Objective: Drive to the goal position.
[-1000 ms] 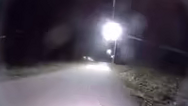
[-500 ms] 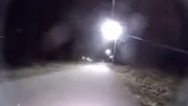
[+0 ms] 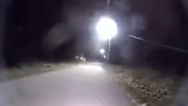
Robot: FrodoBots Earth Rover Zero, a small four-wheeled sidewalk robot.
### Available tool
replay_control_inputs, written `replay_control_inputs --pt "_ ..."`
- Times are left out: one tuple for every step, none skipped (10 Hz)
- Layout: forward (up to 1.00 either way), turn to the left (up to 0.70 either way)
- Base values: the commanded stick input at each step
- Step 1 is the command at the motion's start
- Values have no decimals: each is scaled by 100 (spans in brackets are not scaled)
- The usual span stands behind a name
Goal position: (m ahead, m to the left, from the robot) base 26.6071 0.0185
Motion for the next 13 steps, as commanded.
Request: replay_control_inputs --pt "100 0" --pt "100 0" --pt "100 0" --pt "100 0" --pt "100 0" --pt "100 0" --pt "100 0" --pt "100 0" --pt "100 0" --pt "100 0" --pt "100 0" --pt "100 5" --pt "100 12"
